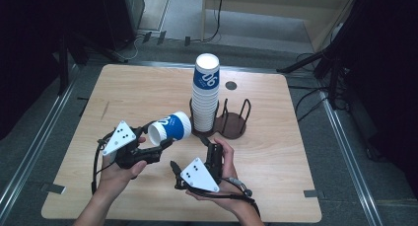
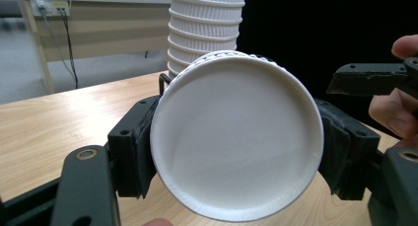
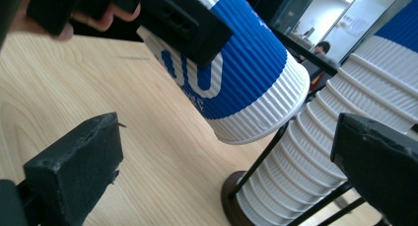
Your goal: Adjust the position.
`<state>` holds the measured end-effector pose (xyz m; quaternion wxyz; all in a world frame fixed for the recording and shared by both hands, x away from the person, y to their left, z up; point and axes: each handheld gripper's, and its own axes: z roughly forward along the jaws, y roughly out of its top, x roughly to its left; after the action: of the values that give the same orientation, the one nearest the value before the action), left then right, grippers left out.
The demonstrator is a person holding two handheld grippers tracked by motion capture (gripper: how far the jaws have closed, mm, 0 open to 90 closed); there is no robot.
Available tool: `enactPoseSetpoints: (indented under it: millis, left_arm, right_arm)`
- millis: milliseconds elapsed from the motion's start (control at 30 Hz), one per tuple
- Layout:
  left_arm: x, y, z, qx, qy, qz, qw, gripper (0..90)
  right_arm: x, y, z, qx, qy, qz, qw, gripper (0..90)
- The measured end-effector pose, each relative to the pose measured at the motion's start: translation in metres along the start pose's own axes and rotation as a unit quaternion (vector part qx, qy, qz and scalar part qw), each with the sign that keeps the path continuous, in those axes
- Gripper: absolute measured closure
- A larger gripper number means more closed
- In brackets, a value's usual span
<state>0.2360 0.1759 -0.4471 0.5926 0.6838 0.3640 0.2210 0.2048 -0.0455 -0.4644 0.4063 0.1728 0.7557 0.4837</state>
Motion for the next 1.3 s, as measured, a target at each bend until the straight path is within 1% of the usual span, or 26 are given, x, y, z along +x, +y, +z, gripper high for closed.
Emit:
enactPoseSetpoints:
  millis: [67, 100, 133, 233, 300, 367, 433, 467, 500, 567, 600, 633, 667, 700, 767, 833, 900, 933, 967, 1000, 1067, 1100, 1200, 1233, 1267, 1300]
  left_arm:
    - [0.001, 0.000, 0.000, -0.006, -0.002, -0.003, 1.0000, 28.3]
    - [0.001, 0.000, -0.001, -0.013, -0.005, -0.003, 0.9999, 28.3]
    - [0.002, 0.000, -0.002, -0.018, -0.005, -0.002, 0.9998, 28.3]
    - [0.003, 0.001, -0.004, -0.024, -0.006, -0.008, 0.9997, 28.3]
    - [0.005, 0.002, -0.007, -0.029, -0.003, -0.011, 0.9995, 28.3]
    - [0.006, 0.003, -0.008, -0.034, -0.001, -0.013, 0.9993, 28.2]
    - [0.007, 0.003, -0.009, -0.036, -0.002, -0.016, 0.9992, 28.3]
    - [0.007, 0.003, -0.009, -0.037, -0.004, -0.016, 0.9992, 28.3]
    - [0.007, 0.003, -0.009, -0.039, -0.002, -0.015, 0.9991, 28.3]
    - [0.007, 0.002, -0.009, -0.044, -0.001, -0.017, 0.9989, 28.3]
    - [0.007, 0.001, -0.009, -0.048, -0.001, -0.017, 0.9987, 28.2]
    - [0.007, 0.001, -0.009, -0.051, 0.000, -0.013, 0.9986, 28.3]
    - [0.007, 0.001, -0.009, -0.054, 0.002, -0.011, 0.9985, 28.3]
    - [0.007, 0.001, -0.009, -0.056, 0.003, -0.011, 0.9984, 28.3]
    - [0.008, 0.001, -0.010, -0.063, 0.004, -0.020, 0.9978, 28.2]
    - [0.009, 0.000, -0.011, -0.067, 0.004, -0.021, 0.9975, 28.2]
    - [0.008, 0.000, -0.012, -0.070, 0.005, -0.019, 0.9974, 28.2]
    - [0.008, 0.000, -0.011, -0.070, 0.005, -0.018, 0.9974, 28.2]
    - [0.008, -0.001, -0.011, -0.073, 0.005, -0.020, 0.9972, 28.3]
    - [0.007, -0.001, -0.011, -0.073, 0.004, -0.019, 0.9971, 28.2]
    - [0.007, -0.002, -0.010, -0.073, 0.002, -0.017, 0.9972, 28.3]
    - [0.006, -0.002, -0.010, -0.074, 0.002, -0.017, 0.9971, 28.3]
    - [0.005, -0.003, -0.009, -0.077, 0.002, -0.016, 0.9969, 28.3]
    - [0.004, -0.004, -0.008, -0.079, 0.002, -0.016, 0.9968, 28.3]
    - [0.004, -0.005, -0.008, -0.082, 0.002, -0.018, 0.9965, 28.3]
    - [0.003, -0.005, -0.007, -0.084, 0.002, -0.017, 0.9963, 28.3]
  right_arm:
    - [-0.002, 0.001, 0.000, -0.005, 0.006, 0.018, 0.9998, 0.0]
    - [-0.003, 0.001, -0.001, -0.005, 0.008, 0.030, 0.9995, 0.0]
    - [-0.005, 0.002, -0.001, -0.005, 0.006, 0.040, 0.9992, 0.0]
    - [-0.006, 0.003, -0.002, -0.005, -0.001, 0.056, 0.9984, 0.8]
    - [-0.007, 0.004, -0.002, -0.005, -0.002, 0.062, 0.9980, 0.8]
    - [-0.008, 0.006, -0.003, -0.002, -0.002, 0.089, 0.9960, 1.6]
    - [-0.009, 0.008, -0.003, -0.004, -0.001, 0.107, 0.9943, 3.3]
    - [-0.010, 0.010, -0.003, -0.001, -0.001, 0.125, 0.9922, 3.0]
    - [-0.011, 0.011, -0.003, 0.002, 0.001, 0.132, 0.9913, 2.1]
    - [-0.013, 0.013, -0.003, 0.008, 0.000, 0.152, 0.9884, 1.6]
    - [-0.015, 0.015, -0.002, 0.013, -0.001, 0.164, 0.9864, 1.4]
    - [-0.016, 0.016, -0.002, 0.015, -0.002, 0.172, 0.9850, 0.3]
    - [-0.017, 0.017, -0.001, 0.016, -0.009, 0.176, 0.9842, 0.1]
    - [-0.017, 0.019, 0.000, 0.019, -0.015, 0.185, 0.9825, 0.1]
    - [-0.018, 0.021, 0.002, 0.021, -0.022, 0.198, 0.9798, 0.1]
    - [-0.020, 0.022, 0.003, 0.024, -0.028, 0.216, 0.9757, 0.0]
    - [-0.021, 0.025, 0.004, 0.023, -0.038, 0.238, 0.9703, 0.0]
    - [-0.023, 0.026, 0.004, 0.020, -0.041, 0.255, 0.9660, 0.0]
    - [-0.023, 0.027, 0.004, 0.018, -0.047, 0.263, 0.9635, 0.0]
    - [-0.024, 0.028, 0.004, 0.016, -0.056, 0.278, 0.9589, 0.0]
    - [-0.025, 0.031, 0.004, 0.012, -0.060, 0.298, 0.9527, 0.0]
    - [-0.025, 0.031, 0.004, 0.010, -0.062, 0.303, 0.9510, 0.0]
    - [-0.021, 0.035, 0.005, 0.009, -0.068, 0.329, 0.9420, 0.0]
    - [-0.020, 0.035, 0.006, 0.009, -0.069, 0.333, 0.9404, 0.0]
    - [-0.018, 0.036, 0.006, 0.010, -0.069, 0.345, 0.9360, 0.0]
    - [-0.017, 0.037, 0.006, 0.008, -0.069, 0.354, 0.9327, 0.0]
